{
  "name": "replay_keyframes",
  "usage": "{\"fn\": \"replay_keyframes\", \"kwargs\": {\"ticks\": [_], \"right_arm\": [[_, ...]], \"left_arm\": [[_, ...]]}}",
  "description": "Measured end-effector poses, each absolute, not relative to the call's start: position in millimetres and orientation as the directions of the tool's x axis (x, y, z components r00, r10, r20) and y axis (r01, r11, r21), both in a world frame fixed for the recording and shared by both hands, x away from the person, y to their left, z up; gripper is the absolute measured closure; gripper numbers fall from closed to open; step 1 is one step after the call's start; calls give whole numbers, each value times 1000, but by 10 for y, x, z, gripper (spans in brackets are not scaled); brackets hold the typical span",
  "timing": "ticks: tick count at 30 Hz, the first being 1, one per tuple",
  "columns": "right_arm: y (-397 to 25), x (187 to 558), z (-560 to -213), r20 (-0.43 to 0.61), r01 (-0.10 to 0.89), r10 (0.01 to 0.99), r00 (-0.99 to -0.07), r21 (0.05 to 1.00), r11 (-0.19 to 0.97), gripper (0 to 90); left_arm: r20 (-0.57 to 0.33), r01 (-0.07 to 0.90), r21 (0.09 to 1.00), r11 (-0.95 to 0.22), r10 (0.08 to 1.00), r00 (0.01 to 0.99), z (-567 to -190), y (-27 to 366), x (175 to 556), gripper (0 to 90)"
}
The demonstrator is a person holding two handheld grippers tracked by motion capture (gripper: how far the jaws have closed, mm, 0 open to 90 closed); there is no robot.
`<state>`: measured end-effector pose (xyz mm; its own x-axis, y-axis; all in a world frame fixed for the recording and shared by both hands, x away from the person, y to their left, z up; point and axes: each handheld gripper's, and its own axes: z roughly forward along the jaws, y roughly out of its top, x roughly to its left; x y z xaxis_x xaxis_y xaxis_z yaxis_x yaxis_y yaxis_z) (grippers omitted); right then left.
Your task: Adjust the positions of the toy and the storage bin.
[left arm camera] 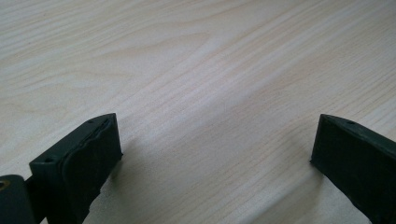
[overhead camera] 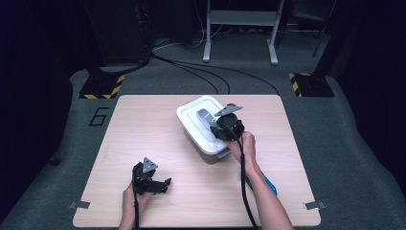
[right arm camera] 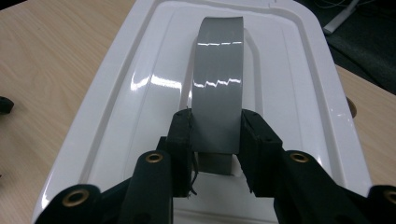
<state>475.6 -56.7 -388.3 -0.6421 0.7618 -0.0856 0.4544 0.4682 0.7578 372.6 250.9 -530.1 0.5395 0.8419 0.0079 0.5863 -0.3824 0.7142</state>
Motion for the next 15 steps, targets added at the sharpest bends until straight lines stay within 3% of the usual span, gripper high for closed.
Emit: {"fn": "replay_keyframes", "kwargs": {"ticks": [15], "right_arm": [[-750, 4633, -3888, -69, 500, 819, -569, 762, 411, 671]], "left_arm": [[18, 579, 719, -384, 844, 537, -5307, 2508, 3728, 14]]}}
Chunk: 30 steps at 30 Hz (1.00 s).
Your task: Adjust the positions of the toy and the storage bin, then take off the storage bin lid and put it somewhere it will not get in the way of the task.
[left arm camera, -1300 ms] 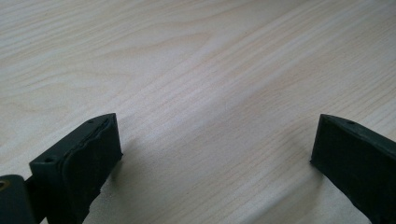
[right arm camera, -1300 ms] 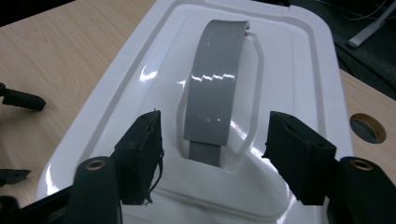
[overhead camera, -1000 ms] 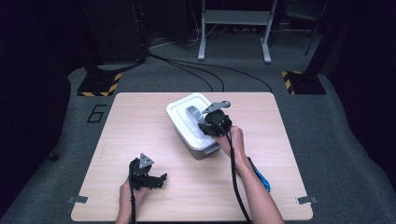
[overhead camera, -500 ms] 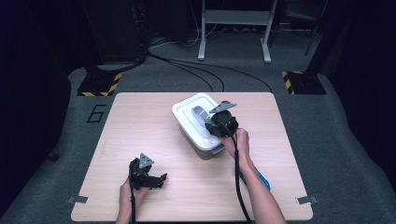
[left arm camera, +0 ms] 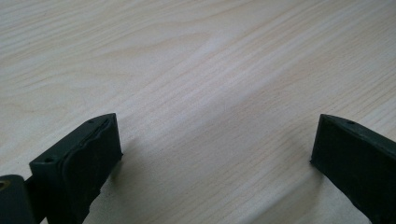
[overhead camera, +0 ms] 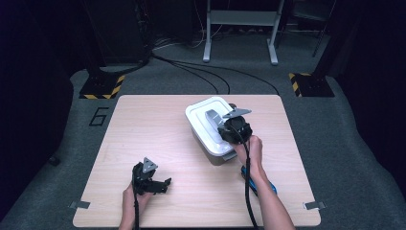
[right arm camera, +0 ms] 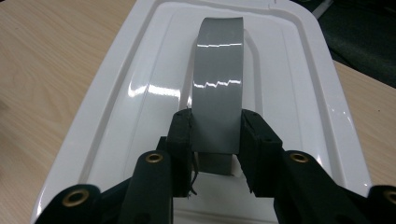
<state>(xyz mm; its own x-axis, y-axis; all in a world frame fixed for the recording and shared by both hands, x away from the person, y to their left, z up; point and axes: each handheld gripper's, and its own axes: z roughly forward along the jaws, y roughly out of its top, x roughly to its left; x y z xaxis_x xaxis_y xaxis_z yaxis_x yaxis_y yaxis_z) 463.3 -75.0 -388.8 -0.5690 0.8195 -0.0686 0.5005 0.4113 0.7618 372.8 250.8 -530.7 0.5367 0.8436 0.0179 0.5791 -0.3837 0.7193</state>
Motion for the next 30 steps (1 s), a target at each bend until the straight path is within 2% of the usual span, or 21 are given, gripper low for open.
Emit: {"fn": "replay_keyframes", "kwargs": {"ticks": [3, 5, 12, 18, 20, 23, 30], "right_arm": [[-759, 4648, -3888, -60, 504, 820, -569, 763, 405, 656], [-748, 4678, -3880, -75, 498, 822, -564, 763, 411, 563], [-613, 4831, -3750, -69, 496, 822, -565, 768, 405, 512], [-519, 4901, -3692, -110, 485, 818, -564, 758, 436, 538], [-503, 4927, -3708, -117, 492, 817, -564, 748, 446, 616], [-505, 4922, -3717, -102, 500, 826, -555, 753, 428, 655], [-513, 4885, -3658, -116, 474, 831, -545, 775, 419, 668]], "left_arm": [[15, 583, 713, -390, 840, 543, -5299, 2513, 3729, 14], [9, 586, 715, -382, 843, 538, -5301, 2508, 3725, 14], [8, 583, 721, -376, 845, 535, -5308, 2506, 3725, 15], [7, 583, 720, -375, 845, 535, -5308, 2506, 3724, 15], [12, 583, 716, -384, 842, 540, -5304, 2512, 3724, 15], [11, 583, 716, -383, 842, 539, -5305, 2512, 3723, 15], [8, 583, 720, -377, 844, 537, -5308, 2508, 3724, 15]]}}
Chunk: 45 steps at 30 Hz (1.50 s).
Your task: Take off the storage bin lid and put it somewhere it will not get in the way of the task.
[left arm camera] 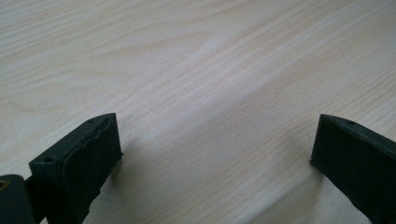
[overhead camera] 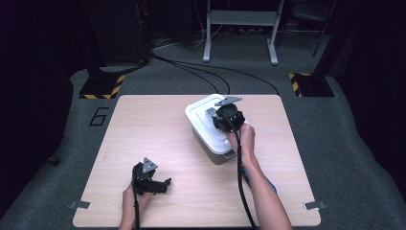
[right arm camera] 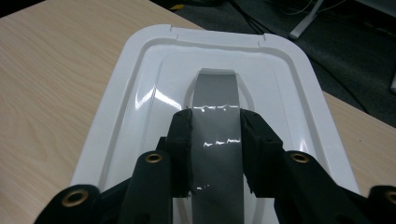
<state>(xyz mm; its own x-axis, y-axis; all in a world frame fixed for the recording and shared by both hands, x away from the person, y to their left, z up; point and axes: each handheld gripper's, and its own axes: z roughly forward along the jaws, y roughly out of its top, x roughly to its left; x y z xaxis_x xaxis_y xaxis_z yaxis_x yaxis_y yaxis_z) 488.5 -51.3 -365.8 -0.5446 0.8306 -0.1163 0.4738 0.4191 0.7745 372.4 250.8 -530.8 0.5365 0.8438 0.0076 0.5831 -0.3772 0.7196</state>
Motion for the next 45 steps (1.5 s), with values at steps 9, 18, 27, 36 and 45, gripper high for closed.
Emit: {"fn": "replay_keyframes", "kwargs": {"ticks": [9, 18, 27, 36, 45], "right_arm": [[-604, 4822, -3473, -110, 440, 833, -543, 807, 394, 667], [-801, 4816, -3304, -101, 434, 852, -513, 826, 359, 667], [-995, 4842, -3246, -109, 434, 865, -490, 830, 350, 667], [-1280, 4861, -3178, -100, 446, 896, -433, 840, 310, 667], [-1528, 4880, -3168, -102, 463, 917, -386, 838, 289, 667]], "left_arm": [[13, 584, 713, -388, 840, 542, -5302, 2514, 3723, 15], [3, 590, 711, -381, 841, 540, -5302, 2509, 3718, 15], [9, 584, 715, -384, 841, 541, -5303, 2509, 3724, 15], [9, 584, 715, -385, 840, 543, -5303, 2510, 3725, 15], [12, 583, 714, -387, 840, 542, -5303, 2511, 3724, 15]]}}
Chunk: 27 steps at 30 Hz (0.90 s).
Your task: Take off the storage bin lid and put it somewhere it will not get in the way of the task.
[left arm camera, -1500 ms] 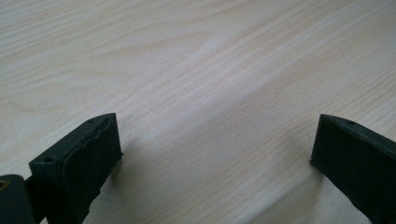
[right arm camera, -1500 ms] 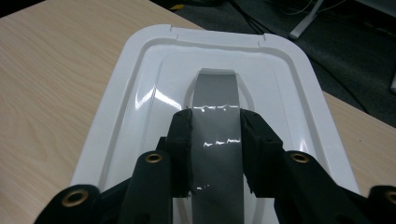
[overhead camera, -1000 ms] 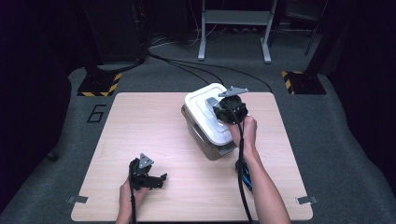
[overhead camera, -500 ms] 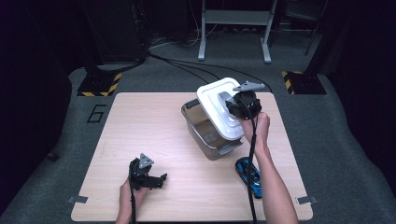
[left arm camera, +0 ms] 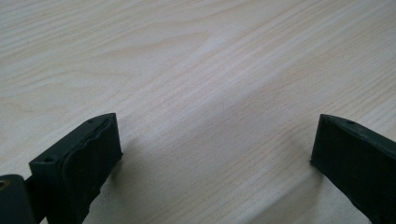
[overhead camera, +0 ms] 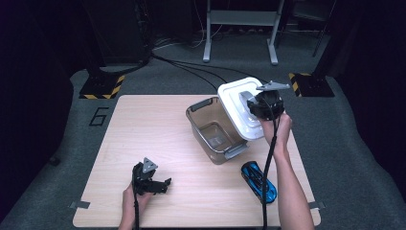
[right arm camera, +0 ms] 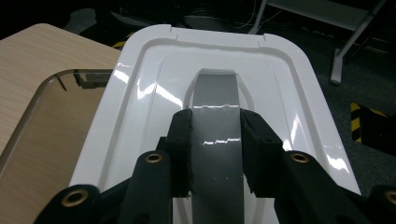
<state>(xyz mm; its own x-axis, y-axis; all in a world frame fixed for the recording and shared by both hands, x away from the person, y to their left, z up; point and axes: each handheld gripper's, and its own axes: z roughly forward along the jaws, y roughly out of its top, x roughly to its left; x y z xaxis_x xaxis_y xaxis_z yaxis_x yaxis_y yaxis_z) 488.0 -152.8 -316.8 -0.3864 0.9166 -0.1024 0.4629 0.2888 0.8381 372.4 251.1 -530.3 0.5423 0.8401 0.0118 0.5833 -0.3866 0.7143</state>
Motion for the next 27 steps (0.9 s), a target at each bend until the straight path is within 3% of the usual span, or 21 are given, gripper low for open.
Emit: {"fn": "replay_keyframes", "kwargs": {"ticks": [27], "right_arm": [[-2169, 4968, -3376, -72, 531, 971, -230, 826, 187, 667]], "left_arm": [[12, 582, 717, -383, 842, 540, -5306, 2509, 3724, 15]]}}
